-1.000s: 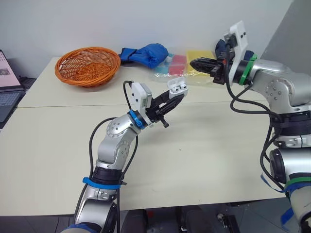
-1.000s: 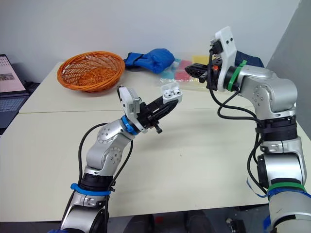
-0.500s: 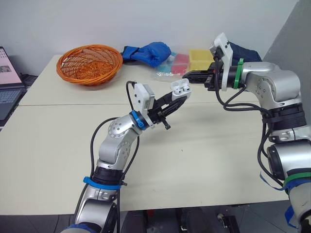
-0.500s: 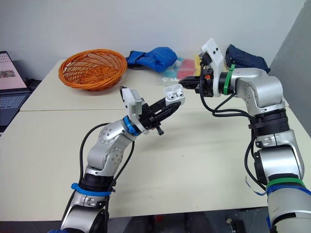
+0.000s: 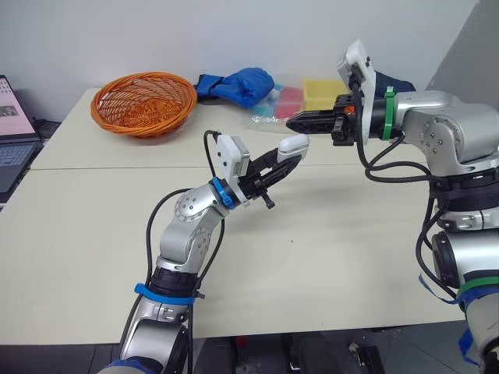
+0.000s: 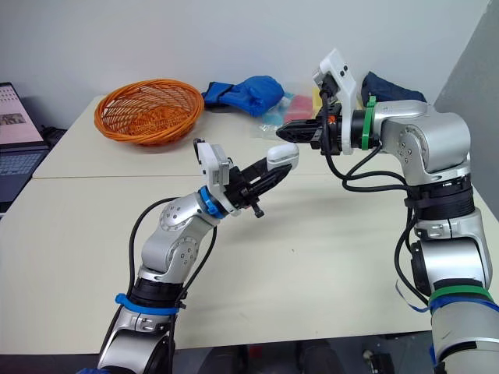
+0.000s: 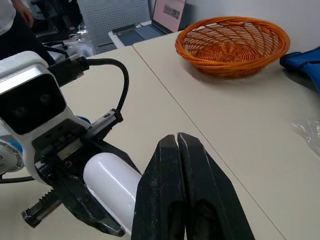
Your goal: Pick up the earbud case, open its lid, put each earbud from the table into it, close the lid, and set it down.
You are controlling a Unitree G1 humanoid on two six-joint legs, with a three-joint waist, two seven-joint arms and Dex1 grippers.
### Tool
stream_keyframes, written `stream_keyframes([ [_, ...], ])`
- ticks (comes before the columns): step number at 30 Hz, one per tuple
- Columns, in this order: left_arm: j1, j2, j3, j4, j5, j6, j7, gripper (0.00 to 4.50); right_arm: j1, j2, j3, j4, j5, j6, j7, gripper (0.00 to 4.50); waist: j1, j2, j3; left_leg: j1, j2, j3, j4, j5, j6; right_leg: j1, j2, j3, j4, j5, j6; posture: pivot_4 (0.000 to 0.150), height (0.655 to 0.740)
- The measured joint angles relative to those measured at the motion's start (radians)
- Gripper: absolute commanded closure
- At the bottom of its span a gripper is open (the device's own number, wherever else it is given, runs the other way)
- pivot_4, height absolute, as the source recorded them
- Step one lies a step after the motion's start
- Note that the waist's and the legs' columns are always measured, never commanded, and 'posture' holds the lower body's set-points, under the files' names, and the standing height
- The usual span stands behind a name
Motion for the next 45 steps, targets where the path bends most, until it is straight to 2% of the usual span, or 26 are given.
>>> stream_keyframes([
  [4, -0.009, -0.006, 0.004, 0.015, 0.0, 0.0, 0.019, 3.74, 0.037, -0.016, -0.002, -0.057, -0.023, -0.04, -0.023, 4.44, 0.0, 0.0, 0.0, 0.0, 0.0, 0.0, 0.0, 0.0, 0.0, 0.0, 0.0, 0.0, 0.0, 0.0, 0.0, 0.15, 0.74],
  [12, -0.023, -0.007, 0.004, 0.017, 0.0, 0.0, 0.039, 3.74, 0.078, 0.055, -0.028, -0.15, -0.039, -0.065, -0.175, 4.44, -0.001, 0.0, 0.0, 0.0, 0.0, -0.001, 0.001, 0.0, 0.0, 0.0, 0.0, 0.0, 0.001, 0.0, 0.0, 0.15, 0.74],
  [16, -0.025, -0.006, 0.005, 0.017, 0.0, -0.002, 0.042, 3.74, 0.094, 0.082, -0.047, -0.193, -0.035, -0.051, -0.23, 4.44, 0.0, 0.0, 0.0, 0.0, 0.0, 0.0, 0.001, 0.0, 0.0, 0.0, 0.0, 0.0, 0.001, 0.001, -0.001, 0.15, 0.74],
  [24, -0.027, -0.006, 0.005, 0.063, 0.011, -0.002, 0.061, 3.74, 0.221, 0.092, -0.057, -0.365, 0.003, 0.018, -0.31, 4.44, -0.001, 0.0, 0.0, 0.0, 0.0, -0.001, 0.001, 0.0, 0.0, 0.0, 0.0, 0.0, 0.001, 0.002, -0.003, 0.15, 0.74],
  [33, -0.028, -0.004, 0.005, 0.082, 0.013, -0.002, 0.075, 3.74, 0.251, 0.089, -0.056, -0.374, 0.002, 0.004, -0.347, 4.44, -0.001, 0.0, 0.0, 0.0, 0.0, -0.001, 0.001, 0.0, 0.0, 0.001, 0.0, -0.001, 0.001, 0.002, -0.003, 0.15, 0.74],
  [36, -0.037, 0.008, 0.005, 0.076, 0.011, -0.006, 0.058, 3.74, 0.273, 0.088, -0.09, -0.356, 0.005, -0.053, -0.325, 3.85, 0.0, 0.0, 0.0, 0.0, 0.0, -0.001, 0.001, 0.0, 0.0, 0.001, 0.0, -0.001, 0.001, 0.002, -0.003, 0.15, 0.74],
  [40, -0.053, 0.061, 0.014, 0.076, -0.008, 0.027, 0.008, 3.74, 0.375, 0.0, -0.107, -0.389, 0.03, -0.169, -0.191, 2.46, 0.001, 0.0, 0.0, 0.0, 0.0, -0.002, 0.001, 0.0, 0.0, 0.001, 0.0, -0.001, 0.0, 0.002, -0.003, 0.15, 0.74],
  [45, -0.06, 0.131, 0.042, 0.085, -0.109, 0.25, -0.047, 3.74, 0.459, -0.078, -0.121, -0.412, 0.049, -0.243, -0.074, 0.6, -0.002, 0.0, 0.0, 0.001, 0.0, -0.002, 0.002, 0.0, 0.0, 0.002, 0.0, -0.001, 0.002, 0.0, 0.002, 0.15, 0.74],
])
